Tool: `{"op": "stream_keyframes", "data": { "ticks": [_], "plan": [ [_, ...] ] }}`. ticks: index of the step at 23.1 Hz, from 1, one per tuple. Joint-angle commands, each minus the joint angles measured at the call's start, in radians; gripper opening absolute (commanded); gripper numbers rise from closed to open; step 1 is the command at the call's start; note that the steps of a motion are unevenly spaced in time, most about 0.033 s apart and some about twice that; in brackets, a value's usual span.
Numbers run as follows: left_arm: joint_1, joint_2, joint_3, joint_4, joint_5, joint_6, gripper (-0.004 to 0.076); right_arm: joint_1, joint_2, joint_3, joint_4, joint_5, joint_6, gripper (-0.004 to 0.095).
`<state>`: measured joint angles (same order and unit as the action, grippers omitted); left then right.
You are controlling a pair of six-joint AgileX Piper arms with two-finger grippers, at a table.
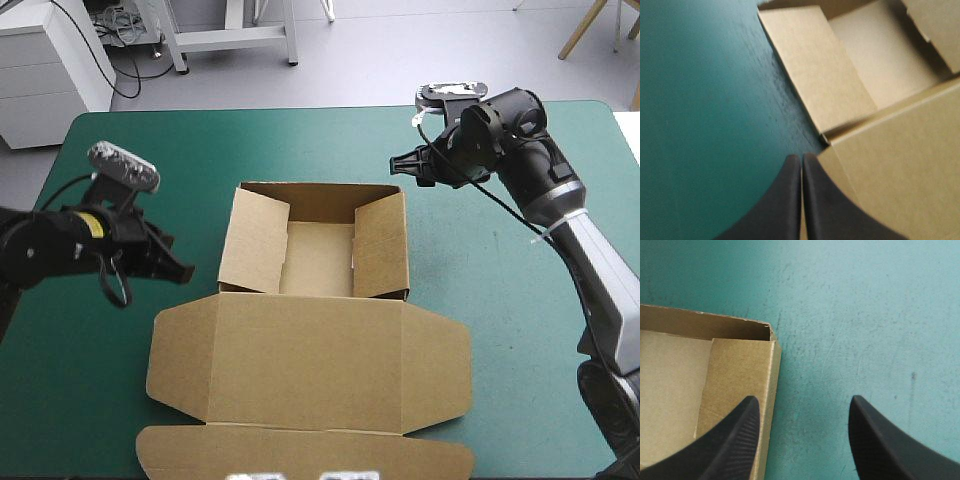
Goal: Fold the box
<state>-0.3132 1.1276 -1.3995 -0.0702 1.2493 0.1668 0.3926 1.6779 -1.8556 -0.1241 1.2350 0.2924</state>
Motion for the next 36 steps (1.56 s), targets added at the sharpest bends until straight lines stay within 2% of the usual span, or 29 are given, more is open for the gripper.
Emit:
{"op": "stream_keyframes", "data": {
  "ticks": [1,7,17,25,36],
  "plan": [
    [-0.002,-0.128,0.142,0.001,-0.08,-0.001,-0.001,-0.009,-0.044,-0.03,0.016,-0.031,-0.002,0.0477],
    [-0.002,-0.349,0.443,0.001,-0.206,-0.001,-0.001,-0.009,-0.004,-0.019,0.11,-0.031,-0.014,0.0459],
    [-0.002,-0.632,0.784,0.044,-0.299,-0.001,-0.001,-0.009,0.063,0.129,0.208,-0.031,-0.014,0.0458],
    [-0.002,-0.704,0.895,0.044,-0.332,-0.001,-0.001,-0.009,0.124,0.132,0.26,-0.039,-0.032,0.0458],
    [-0.002,-0.706,0.899,0.044,-0.351,-0.001,-0.001,-0.009,0.208,0.132,0.271,-0.032,-0.04,0.0458]
  ]
}}
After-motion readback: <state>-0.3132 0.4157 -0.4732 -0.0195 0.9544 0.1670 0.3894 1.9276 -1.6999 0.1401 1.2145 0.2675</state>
